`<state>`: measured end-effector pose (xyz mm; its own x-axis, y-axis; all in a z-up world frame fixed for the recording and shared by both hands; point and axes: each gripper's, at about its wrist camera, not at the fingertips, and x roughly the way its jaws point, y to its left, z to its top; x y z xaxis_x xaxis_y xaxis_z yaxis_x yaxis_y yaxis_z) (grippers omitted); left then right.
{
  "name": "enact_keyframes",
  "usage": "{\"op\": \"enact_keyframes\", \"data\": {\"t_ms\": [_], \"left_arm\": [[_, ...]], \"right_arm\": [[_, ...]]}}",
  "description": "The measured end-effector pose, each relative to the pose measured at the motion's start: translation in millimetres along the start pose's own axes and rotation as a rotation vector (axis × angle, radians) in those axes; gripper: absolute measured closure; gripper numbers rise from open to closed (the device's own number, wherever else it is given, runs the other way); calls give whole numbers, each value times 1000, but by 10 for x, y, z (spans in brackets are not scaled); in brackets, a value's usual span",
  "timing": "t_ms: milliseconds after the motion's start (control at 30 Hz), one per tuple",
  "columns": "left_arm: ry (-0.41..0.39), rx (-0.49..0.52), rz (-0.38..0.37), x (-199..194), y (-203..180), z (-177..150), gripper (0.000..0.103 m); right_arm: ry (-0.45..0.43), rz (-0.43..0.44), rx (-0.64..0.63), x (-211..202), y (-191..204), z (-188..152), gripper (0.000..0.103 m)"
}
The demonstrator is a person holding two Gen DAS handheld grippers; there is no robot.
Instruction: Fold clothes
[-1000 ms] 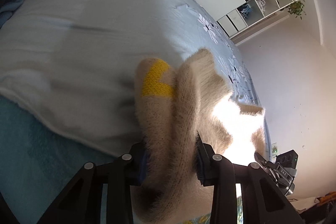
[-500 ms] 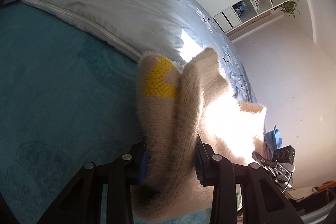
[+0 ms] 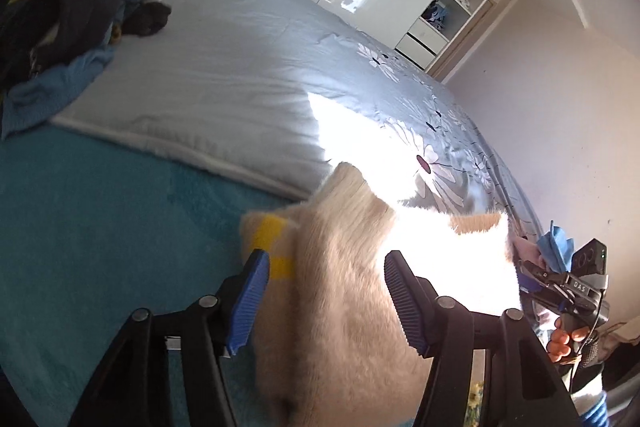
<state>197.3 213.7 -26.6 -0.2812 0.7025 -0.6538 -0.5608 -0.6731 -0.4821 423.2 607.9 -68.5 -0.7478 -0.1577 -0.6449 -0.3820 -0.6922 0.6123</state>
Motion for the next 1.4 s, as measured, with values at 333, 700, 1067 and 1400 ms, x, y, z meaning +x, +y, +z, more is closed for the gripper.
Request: {"op": "enact_keyframes", "data": {"t_ms": [333,700,1067,1400], "left_arm": [[64,-1,-11,614,-85,235,54],[-38,7,-22,406,-144,374,90],[46,-88,-25,858,191,259,90],[8,-123,-92,466,98,249,46]], "right_arm": [[30,-56,20,399,35,128,61],[-44,-17,-125,141,403,173,91],[26,-49,-2,506,7,158,91],[-25,-20,-131,195,281,42,72]]}}
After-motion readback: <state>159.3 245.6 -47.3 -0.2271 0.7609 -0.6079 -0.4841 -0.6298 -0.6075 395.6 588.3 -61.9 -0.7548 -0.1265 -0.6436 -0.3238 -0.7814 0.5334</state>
